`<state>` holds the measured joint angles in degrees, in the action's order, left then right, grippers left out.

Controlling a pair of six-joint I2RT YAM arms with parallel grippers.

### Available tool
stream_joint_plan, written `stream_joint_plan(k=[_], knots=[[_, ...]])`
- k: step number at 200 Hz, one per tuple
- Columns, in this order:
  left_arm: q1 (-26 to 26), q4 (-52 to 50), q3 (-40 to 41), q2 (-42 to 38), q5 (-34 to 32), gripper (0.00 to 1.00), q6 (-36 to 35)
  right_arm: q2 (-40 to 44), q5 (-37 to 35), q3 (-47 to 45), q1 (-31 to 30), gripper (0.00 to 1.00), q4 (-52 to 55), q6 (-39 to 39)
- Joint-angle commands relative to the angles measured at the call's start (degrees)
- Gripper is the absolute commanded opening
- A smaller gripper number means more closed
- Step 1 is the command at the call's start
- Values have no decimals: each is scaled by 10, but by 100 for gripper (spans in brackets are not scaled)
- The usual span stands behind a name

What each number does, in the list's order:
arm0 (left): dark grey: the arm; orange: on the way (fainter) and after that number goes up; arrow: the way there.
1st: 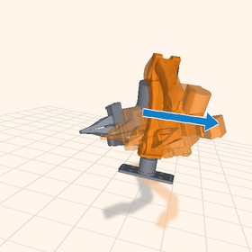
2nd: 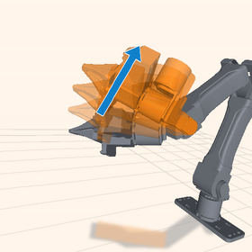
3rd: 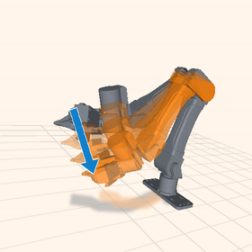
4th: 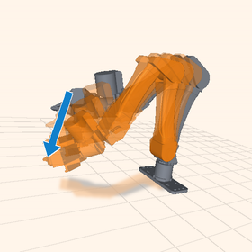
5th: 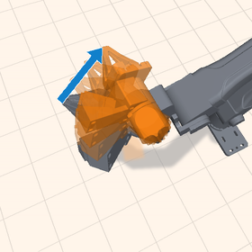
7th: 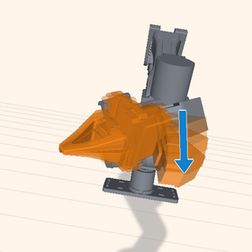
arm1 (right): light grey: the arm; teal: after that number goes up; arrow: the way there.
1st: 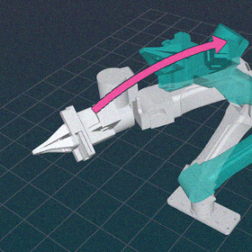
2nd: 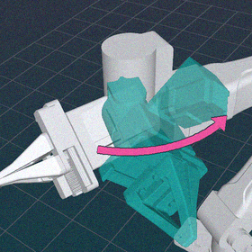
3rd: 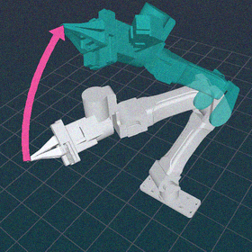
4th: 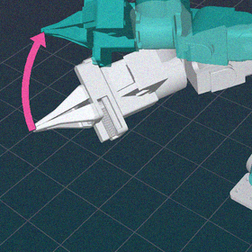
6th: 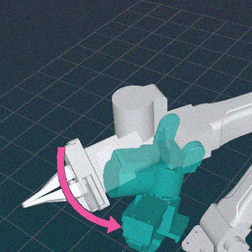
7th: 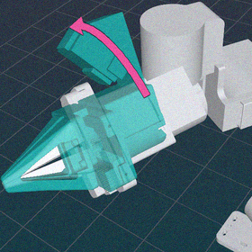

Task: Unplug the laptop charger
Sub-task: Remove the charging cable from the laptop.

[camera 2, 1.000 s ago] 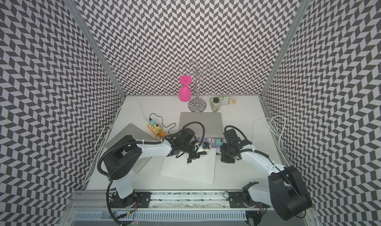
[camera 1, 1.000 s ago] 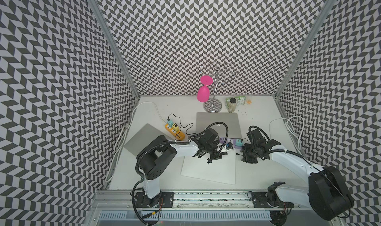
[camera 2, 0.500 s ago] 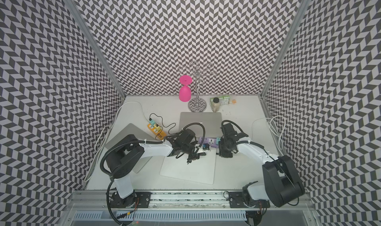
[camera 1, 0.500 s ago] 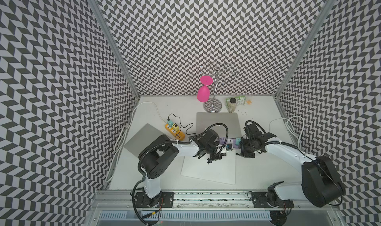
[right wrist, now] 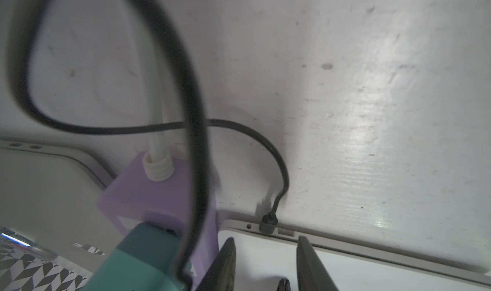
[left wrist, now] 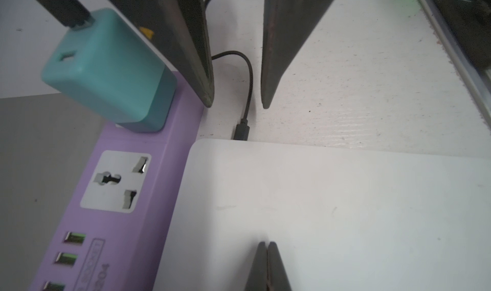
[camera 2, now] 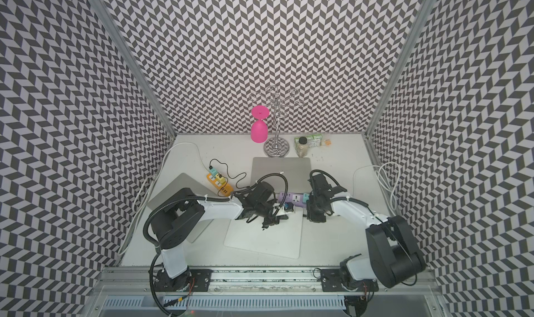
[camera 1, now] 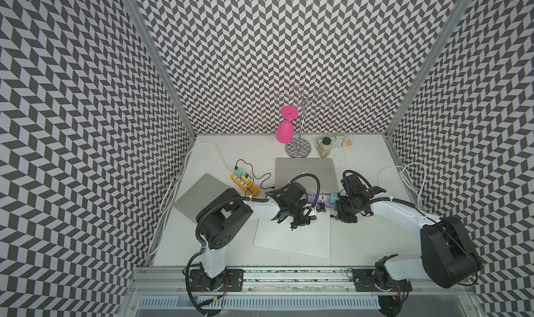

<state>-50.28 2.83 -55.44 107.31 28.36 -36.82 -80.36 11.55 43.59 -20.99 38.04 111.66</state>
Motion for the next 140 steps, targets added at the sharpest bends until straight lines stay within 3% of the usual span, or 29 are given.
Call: stream_joint_plan(k=[1, 140], knots=[[-6, -9, -19, 7, 2, 0, -19, -14, -4, 2, -4, 37, -14, 19], [-7, -10, -15, 18, 0, 0, -21, -40, 2, -4, -21, 30, -36, 35]])
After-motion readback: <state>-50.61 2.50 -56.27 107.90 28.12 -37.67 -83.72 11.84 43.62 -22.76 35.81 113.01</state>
